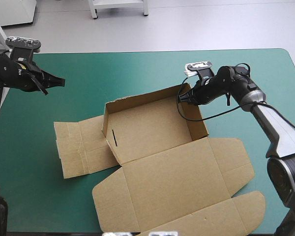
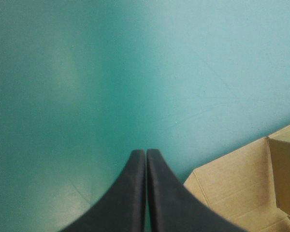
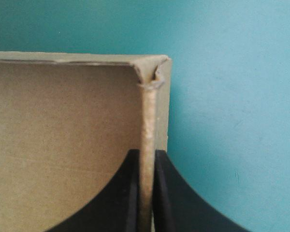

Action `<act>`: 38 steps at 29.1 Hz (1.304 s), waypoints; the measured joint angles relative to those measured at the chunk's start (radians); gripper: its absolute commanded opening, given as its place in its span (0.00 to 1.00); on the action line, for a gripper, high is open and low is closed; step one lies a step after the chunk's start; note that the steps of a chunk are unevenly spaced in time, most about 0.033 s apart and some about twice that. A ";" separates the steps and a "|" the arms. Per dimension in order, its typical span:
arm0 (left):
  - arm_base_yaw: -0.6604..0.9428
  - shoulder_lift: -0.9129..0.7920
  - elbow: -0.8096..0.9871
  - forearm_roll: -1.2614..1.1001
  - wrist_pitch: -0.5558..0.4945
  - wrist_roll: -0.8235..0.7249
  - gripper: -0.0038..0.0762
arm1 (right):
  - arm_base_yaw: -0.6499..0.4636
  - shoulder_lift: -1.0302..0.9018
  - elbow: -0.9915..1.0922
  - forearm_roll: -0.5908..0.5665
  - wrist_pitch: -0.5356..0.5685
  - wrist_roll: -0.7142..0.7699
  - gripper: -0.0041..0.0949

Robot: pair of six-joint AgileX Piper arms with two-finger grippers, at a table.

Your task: Fold the box

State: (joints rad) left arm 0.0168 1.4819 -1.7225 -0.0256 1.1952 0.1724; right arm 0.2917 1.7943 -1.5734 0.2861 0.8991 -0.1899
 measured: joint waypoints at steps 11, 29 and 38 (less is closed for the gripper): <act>0.000 0.000 0.000 0.000 0.000 0.003 0.05 | 0.001 0.017 -0.065 -0.002 0.043 -0.015 0.54; 0.000 0.001 0.000 -0.012 0.003 0.004 0.05 | 0.002 0.017 -0.226 -0.078 0.338 -0.002 0.54; 0.000 0.018 0.000 -0.028 0.008 0.019 0.05 | 0.092 0.053 -0.228 -0.211 0.340 0.019 0.53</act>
State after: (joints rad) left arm 0.0168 1.5004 -1.7225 -0.0536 1.2033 0.1917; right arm 0.3837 1.8475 -1.8013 0.0749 1.2391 -0.1714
